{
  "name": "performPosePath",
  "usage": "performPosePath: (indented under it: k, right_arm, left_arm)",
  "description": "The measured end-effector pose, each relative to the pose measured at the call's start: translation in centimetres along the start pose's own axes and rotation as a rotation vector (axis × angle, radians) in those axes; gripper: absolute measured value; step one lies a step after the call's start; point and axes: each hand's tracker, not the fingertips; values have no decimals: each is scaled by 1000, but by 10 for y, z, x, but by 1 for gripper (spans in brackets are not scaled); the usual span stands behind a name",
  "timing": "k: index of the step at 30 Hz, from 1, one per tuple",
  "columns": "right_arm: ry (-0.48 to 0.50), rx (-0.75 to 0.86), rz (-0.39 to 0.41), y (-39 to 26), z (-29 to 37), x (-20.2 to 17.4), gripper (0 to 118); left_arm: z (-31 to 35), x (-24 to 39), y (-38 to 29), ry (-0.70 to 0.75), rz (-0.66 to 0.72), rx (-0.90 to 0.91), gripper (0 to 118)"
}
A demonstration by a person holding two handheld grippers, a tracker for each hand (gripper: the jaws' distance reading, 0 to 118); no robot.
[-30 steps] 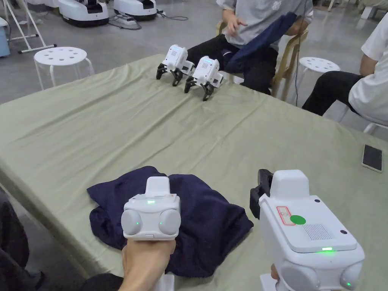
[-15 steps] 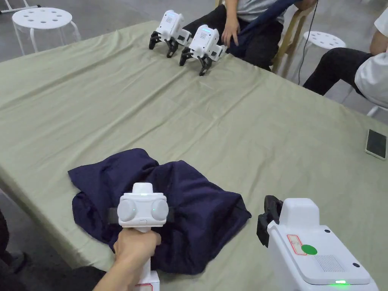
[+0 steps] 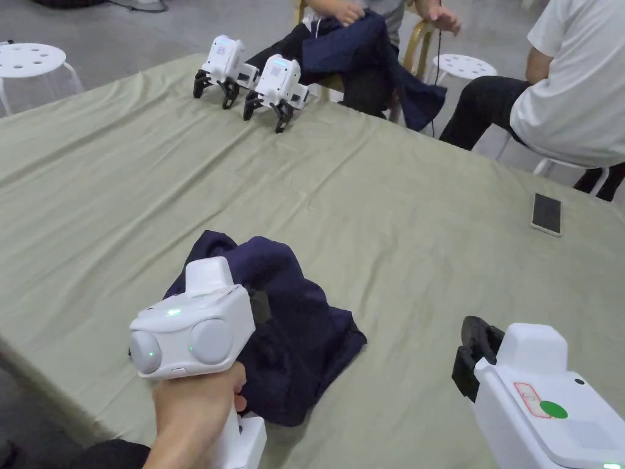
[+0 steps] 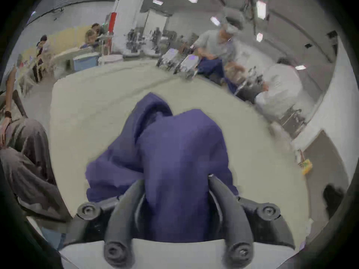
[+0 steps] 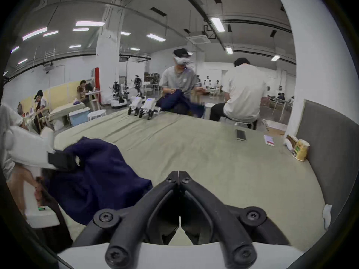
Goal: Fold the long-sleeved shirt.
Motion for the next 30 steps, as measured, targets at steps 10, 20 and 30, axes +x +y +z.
performPosePath:
  k: [10, 20, 30]
  right_arm:
    - [-234, 129, -144, 6, 96, 121, 0]
    - [-448, 35, -235, -42, 153, 208, 0]
    - [-508, -87, -309, -83, 151, 221, 0]
  left_arm:
    - [72, 207, -28, -384, -269, 88, 32]
    - [-3, 355, -223, -410, -542, -341, 32]
    - [7, 335, -241, -429, -616, -400, 107]
